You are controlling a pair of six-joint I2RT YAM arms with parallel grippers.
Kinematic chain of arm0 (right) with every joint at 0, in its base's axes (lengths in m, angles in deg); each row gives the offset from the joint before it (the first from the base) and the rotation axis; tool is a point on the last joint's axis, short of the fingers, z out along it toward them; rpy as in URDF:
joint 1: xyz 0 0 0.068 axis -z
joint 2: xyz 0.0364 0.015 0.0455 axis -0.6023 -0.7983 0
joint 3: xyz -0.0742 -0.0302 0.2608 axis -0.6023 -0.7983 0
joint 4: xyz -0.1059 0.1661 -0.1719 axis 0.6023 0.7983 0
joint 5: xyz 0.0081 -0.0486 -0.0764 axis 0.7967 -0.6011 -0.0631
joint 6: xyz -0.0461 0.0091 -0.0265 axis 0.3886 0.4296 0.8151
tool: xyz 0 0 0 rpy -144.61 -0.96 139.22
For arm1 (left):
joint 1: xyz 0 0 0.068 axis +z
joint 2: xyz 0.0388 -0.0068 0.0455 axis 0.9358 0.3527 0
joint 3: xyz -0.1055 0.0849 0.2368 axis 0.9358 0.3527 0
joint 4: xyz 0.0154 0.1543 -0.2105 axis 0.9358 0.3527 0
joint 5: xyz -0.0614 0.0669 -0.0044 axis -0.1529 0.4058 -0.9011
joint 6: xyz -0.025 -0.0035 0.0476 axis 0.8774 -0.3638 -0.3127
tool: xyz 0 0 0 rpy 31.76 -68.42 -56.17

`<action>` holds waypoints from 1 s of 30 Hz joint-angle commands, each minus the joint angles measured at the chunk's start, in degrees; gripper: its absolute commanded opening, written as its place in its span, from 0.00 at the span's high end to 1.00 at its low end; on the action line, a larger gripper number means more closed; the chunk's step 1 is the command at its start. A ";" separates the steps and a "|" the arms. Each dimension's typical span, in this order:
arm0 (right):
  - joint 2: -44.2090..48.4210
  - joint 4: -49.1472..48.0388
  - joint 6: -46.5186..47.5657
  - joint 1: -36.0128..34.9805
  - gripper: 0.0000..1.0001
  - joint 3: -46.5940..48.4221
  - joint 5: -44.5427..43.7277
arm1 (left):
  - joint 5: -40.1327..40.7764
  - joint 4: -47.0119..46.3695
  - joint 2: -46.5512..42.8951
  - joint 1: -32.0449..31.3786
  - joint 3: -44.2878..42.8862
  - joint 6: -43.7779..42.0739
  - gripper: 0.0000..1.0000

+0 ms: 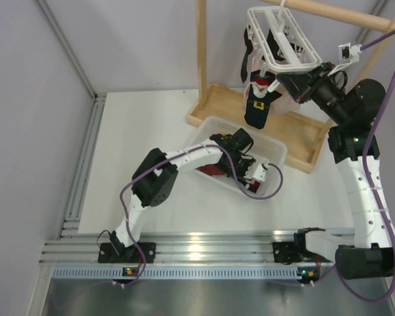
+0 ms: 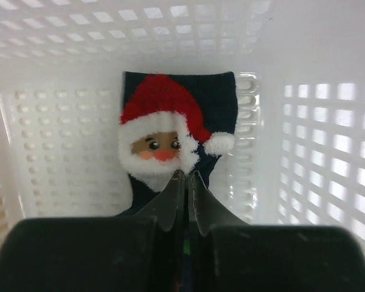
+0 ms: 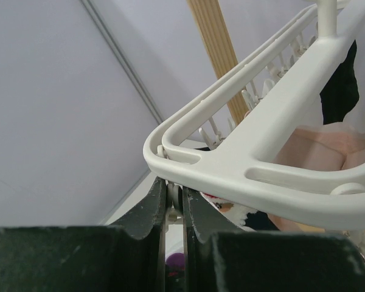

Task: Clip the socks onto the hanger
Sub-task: Pick up the sock from the bin.

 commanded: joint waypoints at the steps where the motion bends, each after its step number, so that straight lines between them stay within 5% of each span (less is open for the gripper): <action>1: 0.48 -1.70 0.46 0.01 1.00 0.63 -1.83 | -2.68 -12.67 -14.44 0.40 8.92 6.62 1.00; 6: 0.48 -2.58 -0.42 0.19 1.00 0.19 -1.83 | 0.30 -20.78 -23.33 0.40 16.52 10.59 1.00; 14: 0.92 -2.84 -0.42 0.10 1.00 -0.78 -1.74 | 15.94 -37.01 -20.62 0.31 22.23 16.21 1.00; 22: 0.48 -2.14 0.81 0.19 1.00 -0.25 -1.74 | 21.49 -34.51 -10.43 -0.48 17.85 16.75 0.99; 25: 0.22 -1.96 0.90 0.45 1.00 -0.25 -1.57 | 19.48 -29.33 -8.67 -0.48 15.91 15.52 0.92; 30: -0.40 -2.23 0.72 0.45 1.00 -0.16 -1.48 | 13.77 -22.29 -9.45 -0.31 13.45 15.25 0.58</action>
